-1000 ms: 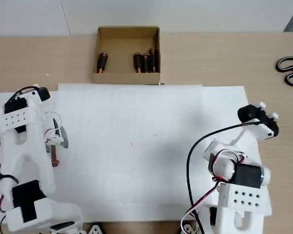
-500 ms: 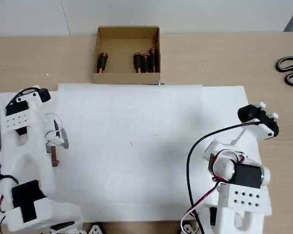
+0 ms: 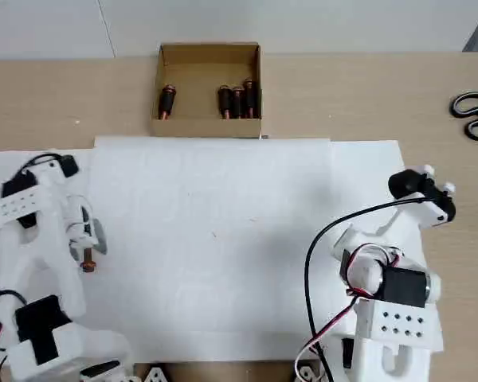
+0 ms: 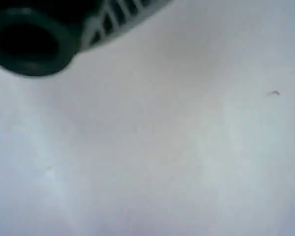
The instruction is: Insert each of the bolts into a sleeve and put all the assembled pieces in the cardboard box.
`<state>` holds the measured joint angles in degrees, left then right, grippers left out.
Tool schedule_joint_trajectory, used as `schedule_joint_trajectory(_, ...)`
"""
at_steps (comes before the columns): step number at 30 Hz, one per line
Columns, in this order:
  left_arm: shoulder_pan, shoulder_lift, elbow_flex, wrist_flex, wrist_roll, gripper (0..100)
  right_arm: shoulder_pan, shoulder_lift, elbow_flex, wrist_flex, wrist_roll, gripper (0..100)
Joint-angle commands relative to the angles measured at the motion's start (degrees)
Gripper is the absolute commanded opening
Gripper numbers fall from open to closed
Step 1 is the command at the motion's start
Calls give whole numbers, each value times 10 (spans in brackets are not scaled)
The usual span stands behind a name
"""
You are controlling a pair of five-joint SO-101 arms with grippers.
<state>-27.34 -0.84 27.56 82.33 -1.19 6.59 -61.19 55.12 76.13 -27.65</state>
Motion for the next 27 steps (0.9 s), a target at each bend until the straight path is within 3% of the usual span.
schedule_joint_trajectory(1,13,-3,25,-34,-1,170,1,-5,-3,-12,4,2)
schedule_joint_trajectory(5,13,-3,58,-70,-1,142,1,-7,-3,-10,5,2)
schedule_joint_trajectory(10,13,-3,62,-81,-1,5,1,-7,-3,-12,5,2)
schedule_joint_trajectory(15,13,-9,59,-76,4,6,1,-5,-3,-12,5,2)
schedule_joint_trajectory(17,16,-10,58,-75,39,6,1,-5,-3,-12,5,2)
schedule_joint_trajectory(20,17,-10,38,-47,94,6,1,-5,-3,-12,5,2)
schedule_joint_trajectory(27,55,-10,-85,83,104,6,1,-4,-3,-13,5,2)
